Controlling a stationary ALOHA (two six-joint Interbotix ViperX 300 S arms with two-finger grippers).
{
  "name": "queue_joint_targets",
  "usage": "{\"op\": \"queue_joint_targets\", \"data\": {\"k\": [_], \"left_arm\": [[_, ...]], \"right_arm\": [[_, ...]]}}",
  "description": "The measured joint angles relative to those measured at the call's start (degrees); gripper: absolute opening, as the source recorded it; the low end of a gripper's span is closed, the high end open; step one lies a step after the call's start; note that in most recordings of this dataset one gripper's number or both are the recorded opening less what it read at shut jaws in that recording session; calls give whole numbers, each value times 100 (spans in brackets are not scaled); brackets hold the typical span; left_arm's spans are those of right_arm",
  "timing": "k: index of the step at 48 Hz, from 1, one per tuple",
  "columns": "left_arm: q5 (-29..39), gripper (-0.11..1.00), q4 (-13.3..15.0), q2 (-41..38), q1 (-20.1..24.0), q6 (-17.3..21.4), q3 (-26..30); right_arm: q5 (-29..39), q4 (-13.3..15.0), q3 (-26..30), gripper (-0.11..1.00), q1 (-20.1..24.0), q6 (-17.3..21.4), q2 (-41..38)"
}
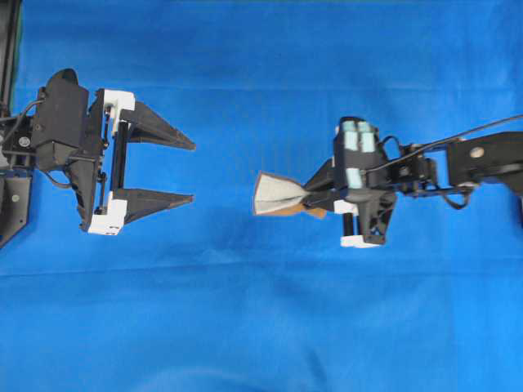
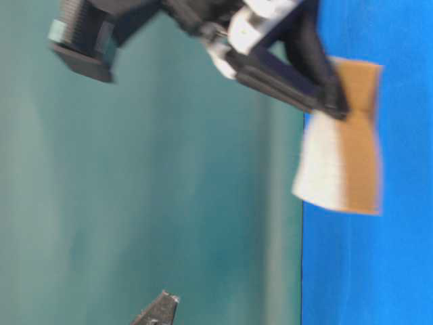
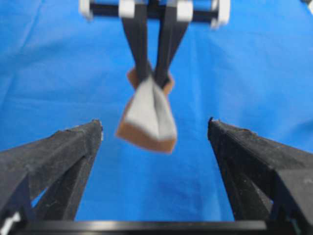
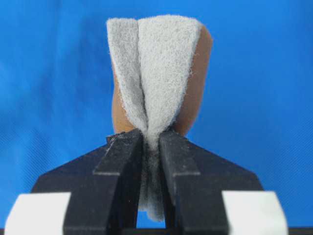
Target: Hand over the sponge with the left arm and wipe it with the right arm.
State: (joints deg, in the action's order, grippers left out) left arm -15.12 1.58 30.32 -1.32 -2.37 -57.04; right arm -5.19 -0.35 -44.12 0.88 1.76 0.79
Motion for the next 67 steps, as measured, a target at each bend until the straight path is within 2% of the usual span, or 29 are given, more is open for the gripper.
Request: {"op": "queue_joint_targets", "data": {"k": [13, 23, 33, 41, 49, 58, 67], "left_arm": [[0, 87, -9, 0, 0, 9, 0], [0, 87, -9, 0, 0, 9, -9], [0, 87, -9, 0, 0, 9, 0], [0, 87, -9, 0, 0, 9, 0], [0, 87, -9, 0, 0, 9, 0], [0, 87, -9, 0, 0, 9, 0], [0, 87, -9, 0, 0, 9, 0]], "right_arm": [[-281, -35, 53, 15, -53, 9, -861], [-308, -35, 97, 15, -211, 35, -949], [-308, -9, 97, 15, -888, -44, -949], [-308, 149, 105, 15, -1503, -62, -949], [-316, 255, 123, 15, -1907, -70, -949], [-316, 281, 132, 15, -1898, -18, -949], [-316, 202, 132, 15, -1397, 53, -949]]}}
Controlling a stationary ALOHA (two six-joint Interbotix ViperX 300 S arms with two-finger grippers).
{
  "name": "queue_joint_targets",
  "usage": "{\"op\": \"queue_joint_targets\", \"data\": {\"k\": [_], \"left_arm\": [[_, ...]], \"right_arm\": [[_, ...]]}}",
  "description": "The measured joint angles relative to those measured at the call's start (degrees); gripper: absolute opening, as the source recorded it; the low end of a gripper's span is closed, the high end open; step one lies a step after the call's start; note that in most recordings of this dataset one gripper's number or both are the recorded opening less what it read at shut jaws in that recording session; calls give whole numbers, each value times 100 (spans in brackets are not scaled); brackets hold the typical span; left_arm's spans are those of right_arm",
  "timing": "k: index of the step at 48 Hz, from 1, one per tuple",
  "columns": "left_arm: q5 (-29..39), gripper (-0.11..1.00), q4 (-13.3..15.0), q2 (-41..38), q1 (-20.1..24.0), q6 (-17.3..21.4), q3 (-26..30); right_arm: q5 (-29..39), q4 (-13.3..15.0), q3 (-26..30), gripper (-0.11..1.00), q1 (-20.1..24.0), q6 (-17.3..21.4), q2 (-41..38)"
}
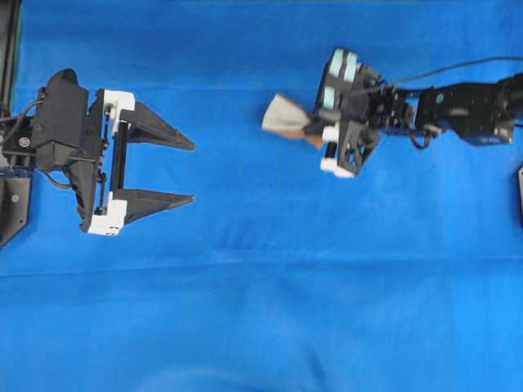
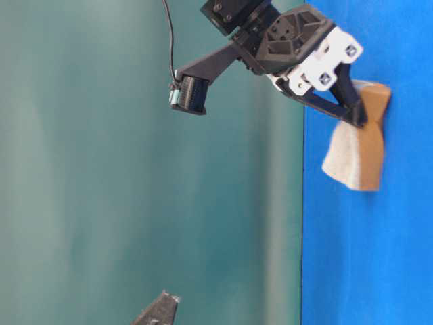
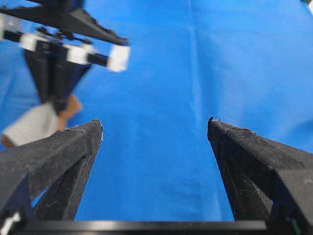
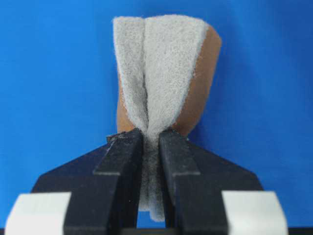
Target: Hand over the sponge with the left arm and wipe it with the right arm.
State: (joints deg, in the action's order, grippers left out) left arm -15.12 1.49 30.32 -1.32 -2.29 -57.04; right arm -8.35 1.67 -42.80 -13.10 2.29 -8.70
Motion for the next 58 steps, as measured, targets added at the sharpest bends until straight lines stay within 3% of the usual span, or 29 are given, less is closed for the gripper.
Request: {"op": "queue_joint_targets", "data": {"k": [14, 22, 30, 37, 49, 58], "left_arm": [[0, 87, 0, -9, 0, 0, -9], [0, 87, 0, -9, 0, 0, 0], [0, 87, 0, -9, 0, 0, -9], [0, 87, 0, -9, 0, 0, 0], [0, 87, 9, 0, 0, 0, 0], [0, 87, 0, -9, 0, 0, 0]], "right_arm": [[-9, -237, 0, 15, 1248, 369, 0], [0, -255, -9, 15, 1652, 633, 0], [9, -246, 0, 15, 1767, 624, 0], [35, -167, 0, 15, 1477, 527, 0], [62, 220, 9, 15, 246, 246, 0], [62, 308, 79, 15, -387, 132, 0]]}}
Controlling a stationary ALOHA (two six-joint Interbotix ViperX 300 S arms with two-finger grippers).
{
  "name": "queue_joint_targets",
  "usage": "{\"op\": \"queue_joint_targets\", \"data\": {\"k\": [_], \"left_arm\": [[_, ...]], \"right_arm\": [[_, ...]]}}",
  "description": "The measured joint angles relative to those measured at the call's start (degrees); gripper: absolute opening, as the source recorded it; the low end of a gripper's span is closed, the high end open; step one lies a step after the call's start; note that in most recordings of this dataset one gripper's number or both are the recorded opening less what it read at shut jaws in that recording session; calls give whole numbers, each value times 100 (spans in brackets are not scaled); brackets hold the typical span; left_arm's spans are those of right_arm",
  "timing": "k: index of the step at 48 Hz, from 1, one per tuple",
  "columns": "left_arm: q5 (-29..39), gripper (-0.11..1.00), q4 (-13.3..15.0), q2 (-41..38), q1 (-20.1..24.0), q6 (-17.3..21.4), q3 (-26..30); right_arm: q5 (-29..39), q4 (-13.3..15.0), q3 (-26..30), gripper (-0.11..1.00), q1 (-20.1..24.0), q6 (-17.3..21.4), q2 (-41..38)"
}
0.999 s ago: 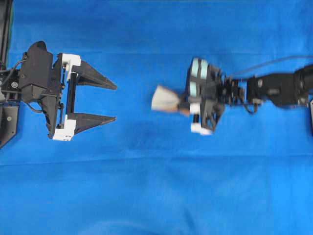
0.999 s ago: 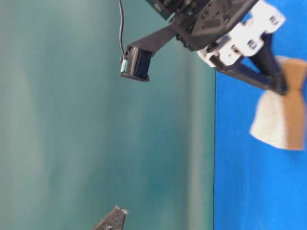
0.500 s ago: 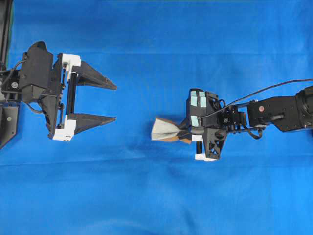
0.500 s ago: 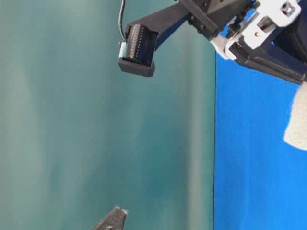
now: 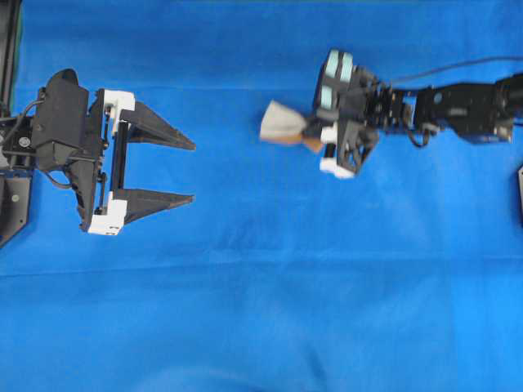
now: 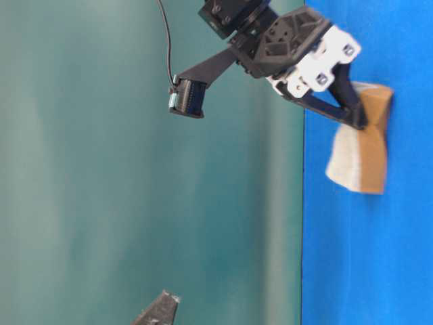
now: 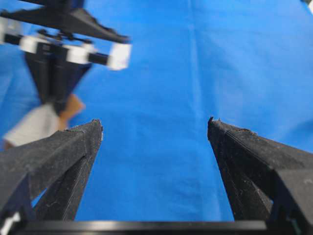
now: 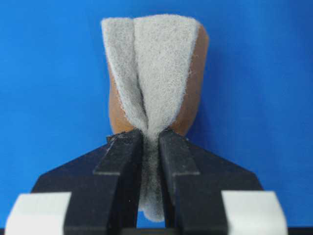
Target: Hand over the sponge with the left arm and wipe it with the right arm.
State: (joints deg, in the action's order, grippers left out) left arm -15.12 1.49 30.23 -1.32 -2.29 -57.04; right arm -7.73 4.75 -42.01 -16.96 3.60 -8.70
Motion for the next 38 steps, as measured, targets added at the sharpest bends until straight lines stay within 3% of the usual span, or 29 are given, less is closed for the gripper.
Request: {"op": "queue_joint_targets", "data": {"k": [7, 16, 38], "left_arm": [[0, 87, 0, 0, 0, 0, 0], [0, 87, 9, 0, -9, 0, 0], [0, 87, 0, -9, 0, 9, 0]], "right_arm": [[9, 0, 0, 15, -211, 0, 0], [26, 0, 0, 15, -26, 53, 0], [53, -220, -18, 15, 1916, 492, 0]]}}
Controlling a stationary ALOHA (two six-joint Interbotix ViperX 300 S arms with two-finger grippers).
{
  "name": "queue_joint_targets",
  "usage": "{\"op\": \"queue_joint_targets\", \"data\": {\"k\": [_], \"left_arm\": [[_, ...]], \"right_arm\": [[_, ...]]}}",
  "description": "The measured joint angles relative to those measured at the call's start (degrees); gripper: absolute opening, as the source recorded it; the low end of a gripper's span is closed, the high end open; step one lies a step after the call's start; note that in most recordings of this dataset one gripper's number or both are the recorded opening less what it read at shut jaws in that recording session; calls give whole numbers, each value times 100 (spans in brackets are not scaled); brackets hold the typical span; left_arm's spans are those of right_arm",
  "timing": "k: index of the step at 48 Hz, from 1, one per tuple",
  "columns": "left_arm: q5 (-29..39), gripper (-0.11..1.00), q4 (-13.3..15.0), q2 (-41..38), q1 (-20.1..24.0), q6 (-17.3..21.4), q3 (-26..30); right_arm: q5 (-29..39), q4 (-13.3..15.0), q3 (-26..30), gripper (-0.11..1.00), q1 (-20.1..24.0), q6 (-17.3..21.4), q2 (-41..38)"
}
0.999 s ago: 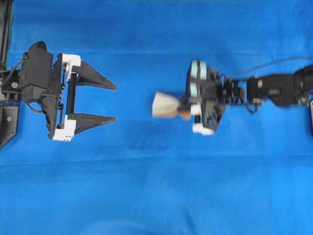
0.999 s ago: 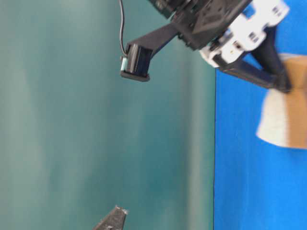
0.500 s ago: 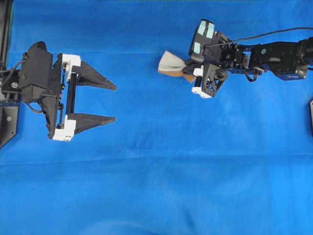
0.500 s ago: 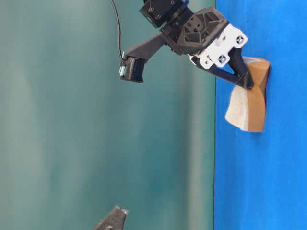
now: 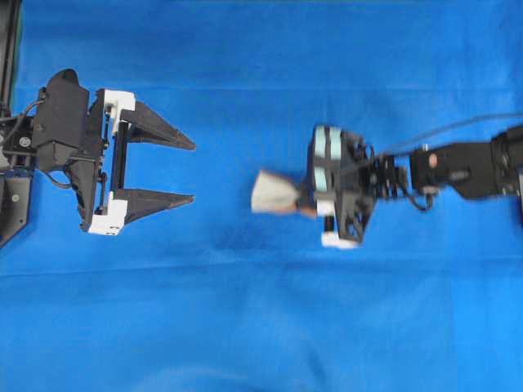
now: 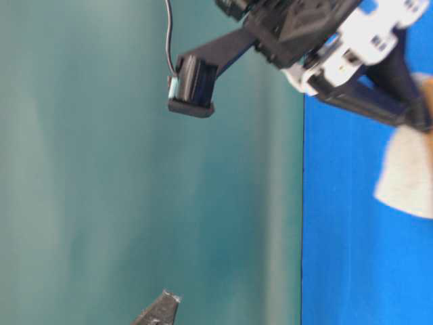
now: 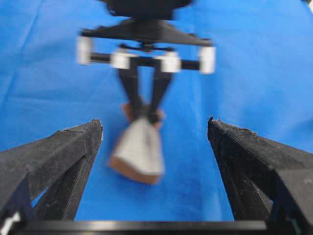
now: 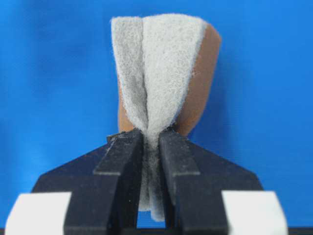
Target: Hand over the sponge with the left arm and wipe it with the right arm.
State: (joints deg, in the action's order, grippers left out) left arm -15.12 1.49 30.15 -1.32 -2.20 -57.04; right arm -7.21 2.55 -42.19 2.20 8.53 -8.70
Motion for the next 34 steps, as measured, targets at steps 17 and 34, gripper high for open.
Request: {"op": "queue_joint_targets", "data": {"k": [17, 34], "left_arm": [[0, 87, 0, -9, 0, 0, 0], [0, 87, 0, -9, 0, 0, 0]], "right_arm": [[0, 9, 9, 15, 316, 97, -18], [35, 387, 9, 15, -756, 62, -18]]}}
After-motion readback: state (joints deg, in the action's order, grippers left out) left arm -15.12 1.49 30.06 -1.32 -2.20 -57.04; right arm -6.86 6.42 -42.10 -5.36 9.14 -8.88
